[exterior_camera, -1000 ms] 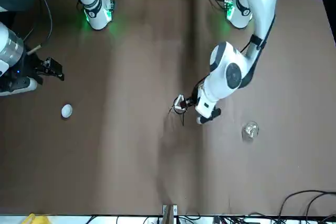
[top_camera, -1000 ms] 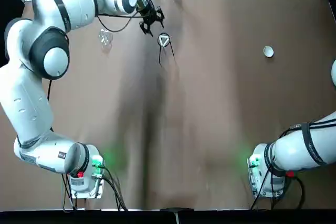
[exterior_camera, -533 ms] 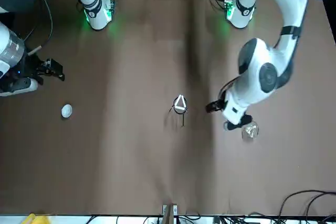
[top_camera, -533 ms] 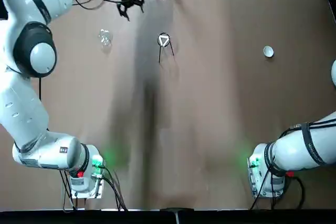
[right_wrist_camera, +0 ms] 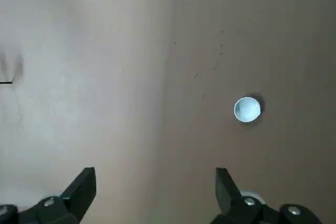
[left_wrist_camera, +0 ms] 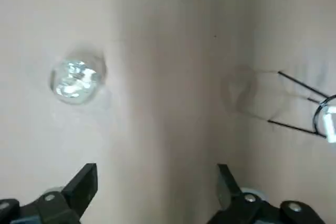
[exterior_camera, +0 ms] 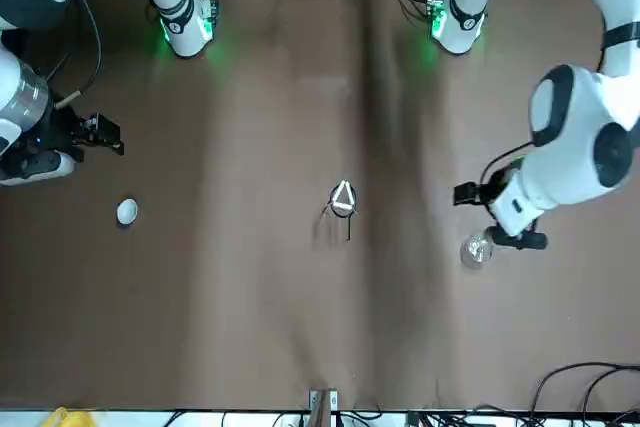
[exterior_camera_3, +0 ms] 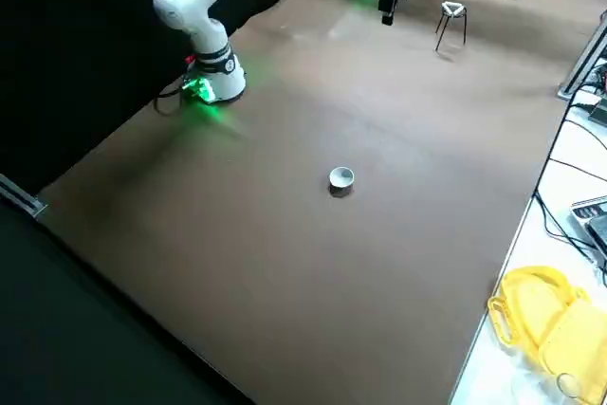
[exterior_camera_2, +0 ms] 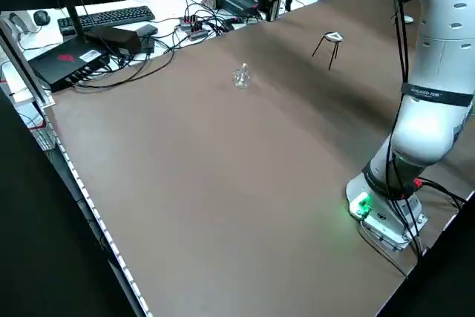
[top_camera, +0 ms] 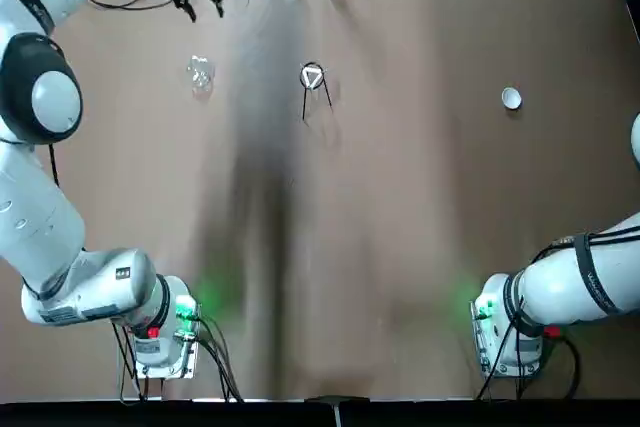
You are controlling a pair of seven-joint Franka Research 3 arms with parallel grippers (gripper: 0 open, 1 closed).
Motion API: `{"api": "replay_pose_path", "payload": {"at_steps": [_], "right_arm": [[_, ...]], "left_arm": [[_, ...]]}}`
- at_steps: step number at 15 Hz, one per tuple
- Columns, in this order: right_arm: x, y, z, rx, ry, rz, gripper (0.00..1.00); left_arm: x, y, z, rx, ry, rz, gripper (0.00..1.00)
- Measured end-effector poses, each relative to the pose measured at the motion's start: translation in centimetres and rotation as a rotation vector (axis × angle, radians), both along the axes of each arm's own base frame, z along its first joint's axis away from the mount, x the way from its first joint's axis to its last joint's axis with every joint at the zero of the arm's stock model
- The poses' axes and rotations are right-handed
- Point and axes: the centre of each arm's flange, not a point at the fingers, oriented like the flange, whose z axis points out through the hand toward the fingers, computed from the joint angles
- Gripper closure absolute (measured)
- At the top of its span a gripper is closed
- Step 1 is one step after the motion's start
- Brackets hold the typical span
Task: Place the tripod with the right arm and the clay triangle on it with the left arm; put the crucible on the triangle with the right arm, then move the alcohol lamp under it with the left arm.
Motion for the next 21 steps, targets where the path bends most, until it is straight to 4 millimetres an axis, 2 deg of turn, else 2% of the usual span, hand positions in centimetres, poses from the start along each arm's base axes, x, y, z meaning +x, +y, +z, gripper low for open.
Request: {"api": "replay_pose_path", "payload": {"at_steps": [3,4,5,8,12,14,18,21], "right_arm": [[-0.1,-0.1,-1.3,-0.001,0.020,-0.002,0.00],[-0.1,-0.1,-2.7,-0.002,0.029,-0.003,0.00],[-0.1,-0.1,-3.1,-0.002,0.033,-0.004,0.00],[-0.2,-0.1,-3.3,-0.002,0.037,-0.004,0.00],[-0.3,0.3,-3.1,-0.001,0.031,0.004,0.00],[-0.3,0.6,-2.8,0.000,0.024,0.010,0.00],[-0.5,0.5,-0.9,0.003,-0.012,0.008,0.00],[-0.8,-0.2,0.3,0.005,-0.033,-0.004,0.00]], "left_arm": [[0.7,5.3,-0.1,-0.022,-0.022,-0.092,0.00],[1.0,9.2,-0.2,-0.036,-0.039,-0.139,0.00],[1.1,11.0,-0.4,-0.042,-0.046,-0.157,0.00],[1.2,15.3,-1.4,-0.066,-0.058,-0.233,0.00],[1.8,20.2,-4.8,-0.104,-0.097,-0.335,0.00],[2.2,22.0,-6.6,-0.113,-0.119,-0.347,0.00],[3.7,23.0,-9.1,-0.136,-0.199,-0.481,0.00],[4.3,25.4,-11.7,-0.220,-0.314,-0.579,0.00]]}}
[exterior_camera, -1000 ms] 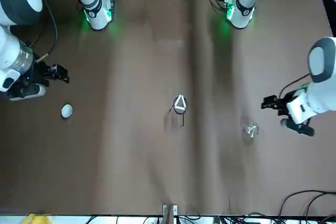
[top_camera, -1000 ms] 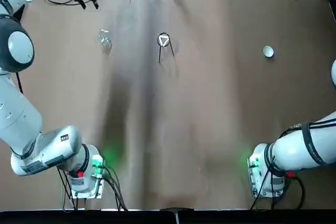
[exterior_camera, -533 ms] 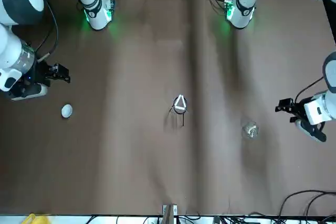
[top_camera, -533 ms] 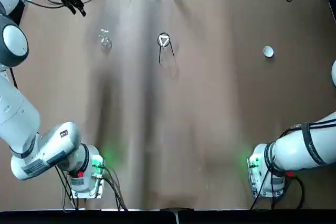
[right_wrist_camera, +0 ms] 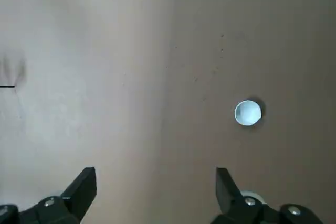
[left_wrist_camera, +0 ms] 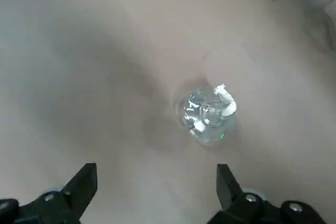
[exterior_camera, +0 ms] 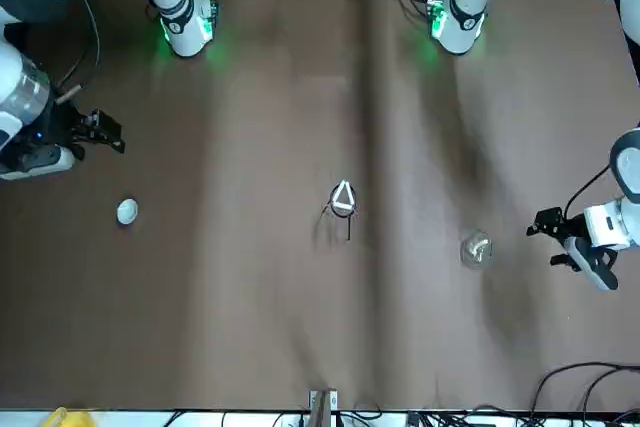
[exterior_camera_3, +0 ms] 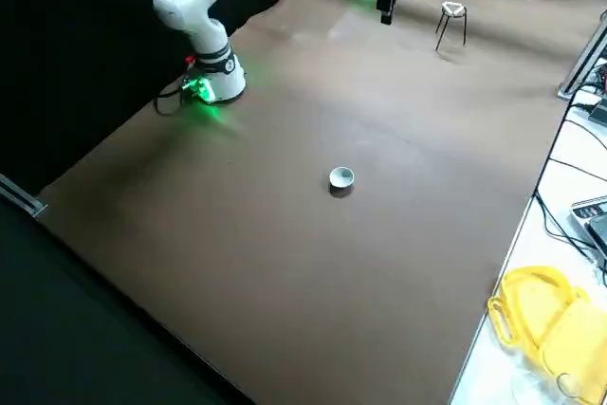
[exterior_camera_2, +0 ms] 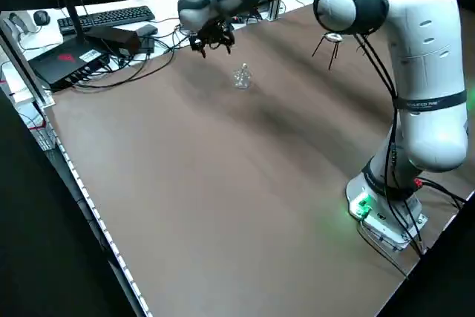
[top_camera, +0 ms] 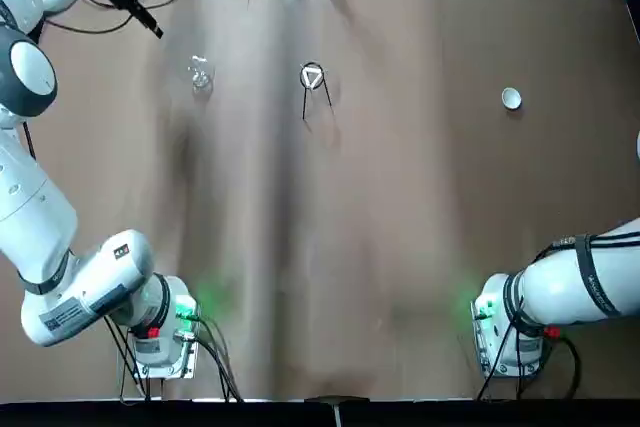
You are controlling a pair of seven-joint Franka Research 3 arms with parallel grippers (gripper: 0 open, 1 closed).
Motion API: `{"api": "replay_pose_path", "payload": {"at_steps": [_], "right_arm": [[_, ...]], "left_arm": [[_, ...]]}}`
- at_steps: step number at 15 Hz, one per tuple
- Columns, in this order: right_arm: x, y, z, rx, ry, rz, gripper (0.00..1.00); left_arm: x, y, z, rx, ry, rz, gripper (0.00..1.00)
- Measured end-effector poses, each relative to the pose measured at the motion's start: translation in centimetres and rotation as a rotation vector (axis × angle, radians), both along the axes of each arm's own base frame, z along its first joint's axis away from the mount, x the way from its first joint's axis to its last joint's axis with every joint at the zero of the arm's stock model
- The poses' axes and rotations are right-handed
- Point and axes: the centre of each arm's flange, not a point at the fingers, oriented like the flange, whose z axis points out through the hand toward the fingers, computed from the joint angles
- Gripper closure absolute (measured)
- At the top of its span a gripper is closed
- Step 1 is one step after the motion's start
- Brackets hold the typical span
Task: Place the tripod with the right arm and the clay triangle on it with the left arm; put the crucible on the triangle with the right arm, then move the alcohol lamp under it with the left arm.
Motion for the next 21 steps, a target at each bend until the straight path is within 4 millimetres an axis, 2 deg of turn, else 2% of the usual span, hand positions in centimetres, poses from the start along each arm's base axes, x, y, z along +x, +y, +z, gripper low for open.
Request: {"api": "replay_pose_path", "payload": {"at_steps": [3,5,6,7,9,12,15,18,21], "right_arm": [[0.1,-2.0,-0.1,-0.013,0.002,-0.031,0.00],[0.6,-3.7,-1.6,-0.022,0.017,-0.061,0.00],[1.0,-4.3,-3.0,-0.025,0.036,-0.072,0.00],[2.0,-5.4,-7.0,-0.031,0.079,-0.092,0.00],[2.8,-6.9,-11.2,-0.036,0.109,-0.120,0.00],[2.6,-10.8,-17.5,-0.038,0.148,-0.184,0.05],[2.1,-13.5,-23.6,-0.042,0.176,-0.228,0.10],[2.0,-15.3,-27.2,-0.039,0.204,-0.221,0.12],[1.5,-17.9,-28.9,-0.020,0.215,-0.166,0.17]], "left_arm": [[0.0,2.3,-3.1,-0.085,-0.078,-0.084,0.00],[-0.3,3.6,-5.6,-0.155,-0.123,-0.129,0.01],[-0.5,4.1,-6.7,-0.185,-0.149,-0.160,0.00],[-0.7,4.5,-8.4,-0.245,-0.207,-0.216,0.00],[-1.1,5.4,-9.9,-0.313,-0.270,-0.222,0.01],[-1.9,7.1,-12.2,-0.384,-0.379,-0.265,0.00],[-2.6,7.5,-14.6,-0.450,-0.420,-0.259,0.00],[-3.8,7.2,-17.2,-0.519,-0.416,-0.297,0.00],[-4.3,6.6,-18.7,-0.573,-0.524,-0.399,0.00]]}}
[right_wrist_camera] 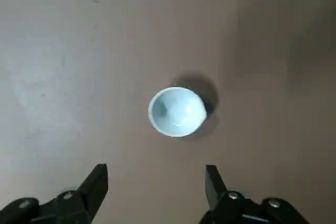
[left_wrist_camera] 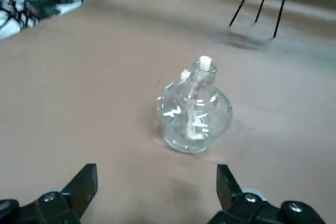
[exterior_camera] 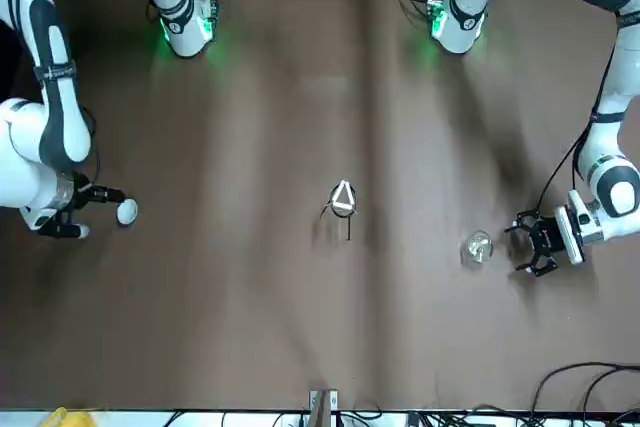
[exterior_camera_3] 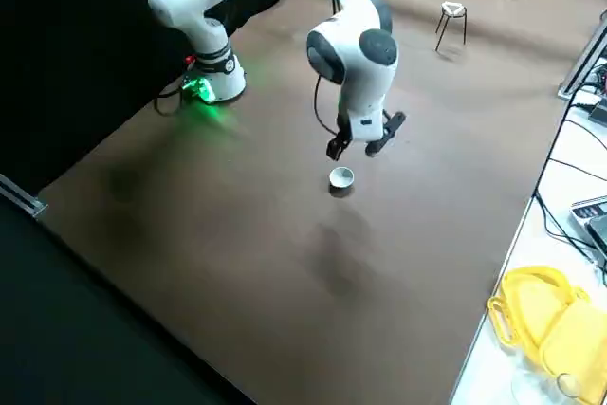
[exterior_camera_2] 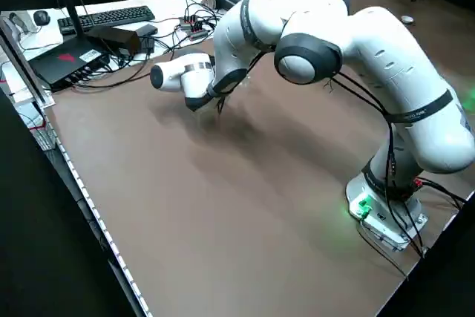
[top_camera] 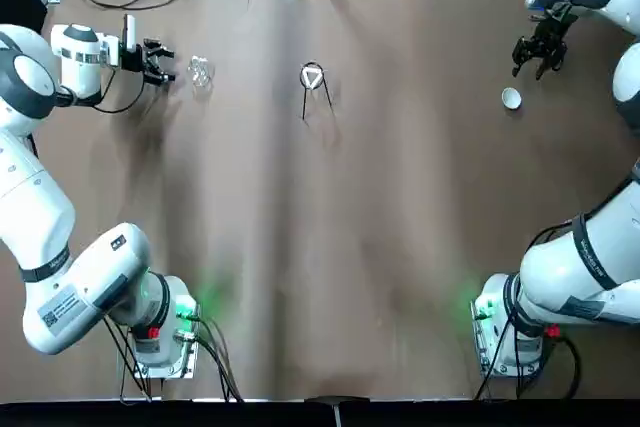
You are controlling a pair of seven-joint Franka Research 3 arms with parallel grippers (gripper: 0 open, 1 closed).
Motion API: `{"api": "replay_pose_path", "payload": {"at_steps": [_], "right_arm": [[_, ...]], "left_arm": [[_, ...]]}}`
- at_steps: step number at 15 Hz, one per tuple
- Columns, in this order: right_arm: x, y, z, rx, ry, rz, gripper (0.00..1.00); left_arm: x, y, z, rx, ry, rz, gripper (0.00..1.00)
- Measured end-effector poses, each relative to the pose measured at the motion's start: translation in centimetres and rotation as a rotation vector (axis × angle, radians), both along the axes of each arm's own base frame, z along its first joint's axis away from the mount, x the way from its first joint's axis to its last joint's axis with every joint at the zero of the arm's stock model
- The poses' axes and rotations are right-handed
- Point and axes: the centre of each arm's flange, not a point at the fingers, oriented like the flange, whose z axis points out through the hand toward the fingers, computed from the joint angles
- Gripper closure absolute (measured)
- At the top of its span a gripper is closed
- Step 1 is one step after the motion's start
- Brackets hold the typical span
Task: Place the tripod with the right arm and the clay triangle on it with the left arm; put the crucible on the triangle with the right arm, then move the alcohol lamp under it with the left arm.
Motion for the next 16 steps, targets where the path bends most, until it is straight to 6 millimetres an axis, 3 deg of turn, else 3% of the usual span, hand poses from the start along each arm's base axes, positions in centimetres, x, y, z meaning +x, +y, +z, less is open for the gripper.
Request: {"api": "replay_pose_path", "payload": {"at_steps": [7,10,16], "right_arm": [[-0.4,-3.1,-4.8,0.021,-0.006,0.079,0.22],[-0.4,-3.5,-6.8,0.019,-0.007,0.086,0.26],[-0.2,-3.5,-8.2,0.011,-0.022,0.090,0.38]], "left_arm": [[-1.1,-2.1,-3.7,-0.096,-0.045,-0.059,0.00],[-1.2,-3.0,-4.6,-0.122,-0.038,-0.053,0.00],[-0.1,-7.2,-5.5,-0.186,-0.138,-0.075,0.00]]}}
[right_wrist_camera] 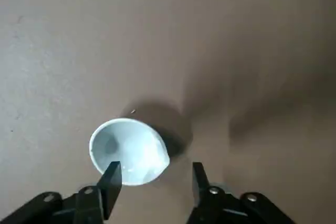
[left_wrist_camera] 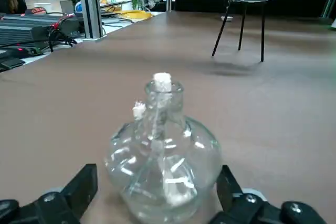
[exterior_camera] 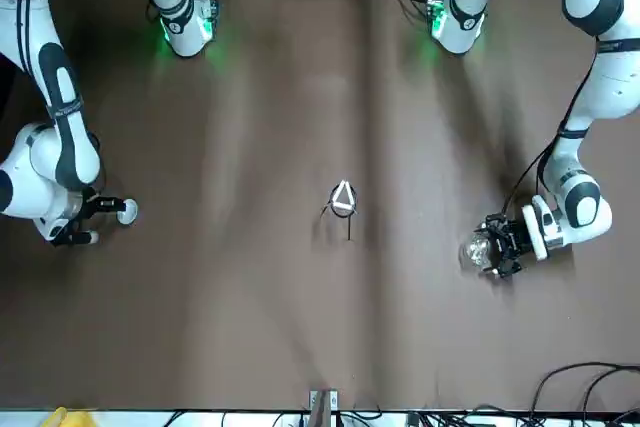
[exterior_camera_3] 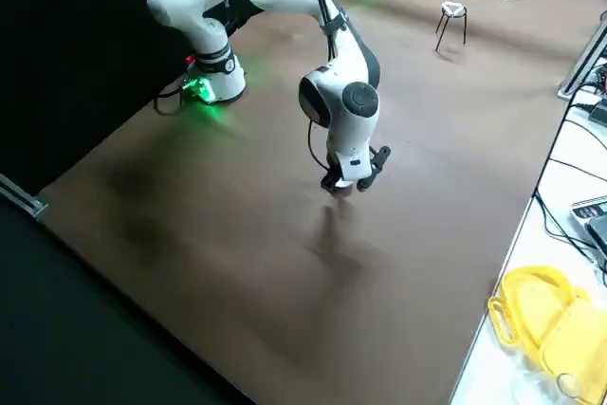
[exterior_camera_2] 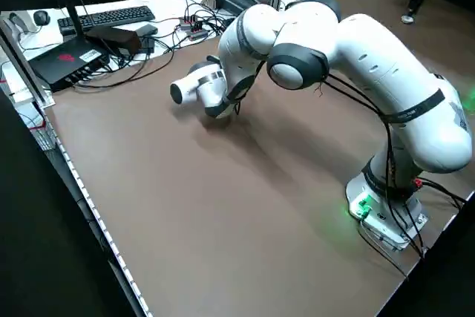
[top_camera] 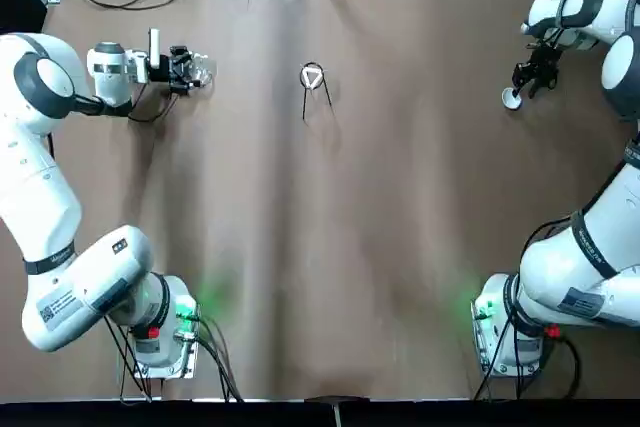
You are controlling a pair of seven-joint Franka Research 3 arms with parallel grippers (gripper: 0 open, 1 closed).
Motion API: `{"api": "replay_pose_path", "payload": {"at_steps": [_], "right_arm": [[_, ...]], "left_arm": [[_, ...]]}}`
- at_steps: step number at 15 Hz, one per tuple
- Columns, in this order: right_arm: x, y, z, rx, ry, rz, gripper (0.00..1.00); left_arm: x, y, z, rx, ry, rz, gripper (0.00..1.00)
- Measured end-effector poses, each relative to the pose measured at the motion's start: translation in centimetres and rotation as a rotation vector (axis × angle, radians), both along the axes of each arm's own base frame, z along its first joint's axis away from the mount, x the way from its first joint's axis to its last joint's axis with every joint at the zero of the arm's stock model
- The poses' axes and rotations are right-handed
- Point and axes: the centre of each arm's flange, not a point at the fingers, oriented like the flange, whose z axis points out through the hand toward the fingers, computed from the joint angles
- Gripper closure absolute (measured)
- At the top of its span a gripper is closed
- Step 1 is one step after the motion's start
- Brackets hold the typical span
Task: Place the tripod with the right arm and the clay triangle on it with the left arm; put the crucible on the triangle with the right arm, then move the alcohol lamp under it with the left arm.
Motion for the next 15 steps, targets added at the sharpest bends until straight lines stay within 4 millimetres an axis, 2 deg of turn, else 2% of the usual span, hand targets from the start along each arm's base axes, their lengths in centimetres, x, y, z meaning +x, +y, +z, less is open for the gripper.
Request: {"api": "replay_pose_path", "payload": {"at_steps": [1,4,7,9,10,11,12,13,15], "right_arm": [[0.0,0.0,-0.3,-0.001,-0.001,0.000,0.38],[0.0,-0.1,-1.3,-0.004,-0.002,-0.001,0.46],[-0.2,-0.5,-2.1,-0.005,-0.001,-0.007,0.66],[-0.2,-0.6,-2.2,-0.005,0.000,-0.008,0.69],[-0.2,-0.6,-2.2,-0.005,0.001,-0.008,0.76],[-0.2,-0.5,-2.2,-0.004,0.003,-0.008,0.76],[-0.3,-0.4,-2.3,-0.002,0.007,-0.006,0.80],[-0.2,-0.4,-2.0,0.002,0.010,-0.006,0.89],[-0.1,-0.1,-1.5,0.008,0.012,-0.002,0.92]], "left_arm": [[0.0,-0.5,-0.3,-0.006,0.002,-0.004,0.00],[-0.4,-0.9,-1.3,-0.014,0.011,-0.007,0.00],[-0.3,-1.3,-1.4,-0.020,0.010,-0.011,0.00],[-0.2,-2.0,-1.4,-0.020,0.010,-0.022,0.00],[-0.2,-2.3,-1.4,-0.019,0.010,-0.027,0.00],[-0.1,-2.6,-1.4,-0.019,0.010,-0.031,0.00],[-0.1,-2.8,-1.4,-0.017,0.010,-0.033,0.00],[0.0,-2.9,-1.4,-0.015,0.009,-0.034,0.00],[0.2,-3.2,-1.4,-0.011,0.007,-0.030,0.01]]}}
